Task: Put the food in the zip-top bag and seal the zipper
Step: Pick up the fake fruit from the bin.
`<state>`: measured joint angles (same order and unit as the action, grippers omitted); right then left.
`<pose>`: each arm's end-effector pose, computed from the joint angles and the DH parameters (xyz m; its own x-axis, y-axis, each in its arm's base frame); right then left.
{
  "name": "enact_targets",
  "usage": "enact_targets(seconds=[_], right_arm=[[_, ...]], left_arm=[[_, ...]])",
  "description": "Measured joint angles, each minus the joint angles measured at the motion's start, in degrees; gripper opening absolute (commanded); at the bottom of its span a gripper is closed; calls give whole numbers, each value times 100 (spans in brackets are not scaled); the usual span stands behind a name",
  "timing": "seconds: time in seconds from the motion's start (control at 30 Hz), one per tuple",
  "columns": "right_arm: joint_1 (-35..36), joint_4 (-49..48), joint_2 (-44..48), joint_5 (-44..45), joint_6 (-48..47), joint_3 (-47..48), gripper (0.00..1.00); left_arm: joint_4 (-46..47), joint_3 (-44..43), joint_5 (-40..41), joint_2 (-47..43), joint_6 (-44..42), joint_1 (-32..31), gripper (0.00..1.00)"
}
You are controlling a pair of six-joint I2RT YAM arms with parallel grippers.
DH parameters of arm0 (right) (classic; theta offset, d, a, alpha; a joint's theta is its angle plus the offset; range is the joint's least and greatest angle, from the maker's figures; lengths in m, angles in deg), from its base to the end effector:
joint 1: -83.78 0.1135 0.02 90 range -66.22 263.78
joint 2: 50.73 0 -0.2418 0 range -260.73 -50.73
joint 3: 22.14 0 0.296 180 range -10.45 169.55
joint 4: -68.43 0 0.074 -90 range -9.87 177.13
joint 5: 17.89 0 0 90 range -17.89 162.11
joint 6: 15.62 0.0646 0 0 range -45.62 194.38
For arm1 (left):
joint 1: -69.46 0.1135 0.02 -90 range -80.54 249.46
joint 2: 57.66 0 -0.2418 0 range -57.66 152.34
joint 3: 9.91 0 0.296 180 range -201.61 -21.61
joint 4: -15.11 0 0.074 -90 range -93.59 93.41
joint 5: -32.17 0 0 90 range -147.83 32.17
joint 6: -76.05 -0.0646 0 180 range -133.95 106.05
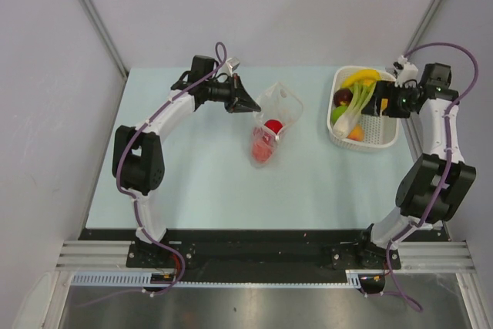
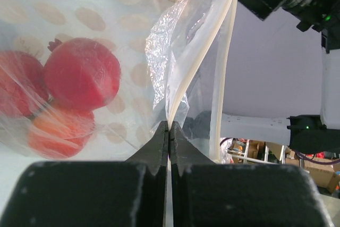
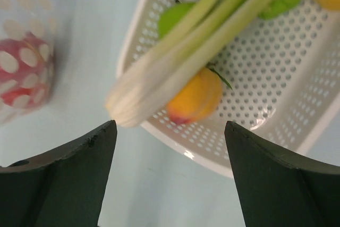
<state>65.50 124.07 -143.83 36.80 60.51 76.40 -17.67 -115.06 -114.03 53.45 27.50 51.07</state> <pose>0.3999 -0.0928 0.2857 -0.6854 0.0204 -0.7279 -0.2675 0.9227 0.2777 0.4454 -0.2047 0.2395 -0.9684 -0.0661 -0.2404 0.1995 0.3731 -0.9061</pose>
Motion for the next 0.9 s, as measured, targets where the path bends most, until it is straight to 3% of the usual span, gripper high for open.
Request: enact_targets(seconds=[0.33,0.9], right_arm=[[-105,527,-778,466,-1172,-358,83],[407,-507,-1497,680,-929,-758,98]], left_arm=[[-4,0,4,0,-2,2,0],[-216,0,52,0,-160,4,0]])
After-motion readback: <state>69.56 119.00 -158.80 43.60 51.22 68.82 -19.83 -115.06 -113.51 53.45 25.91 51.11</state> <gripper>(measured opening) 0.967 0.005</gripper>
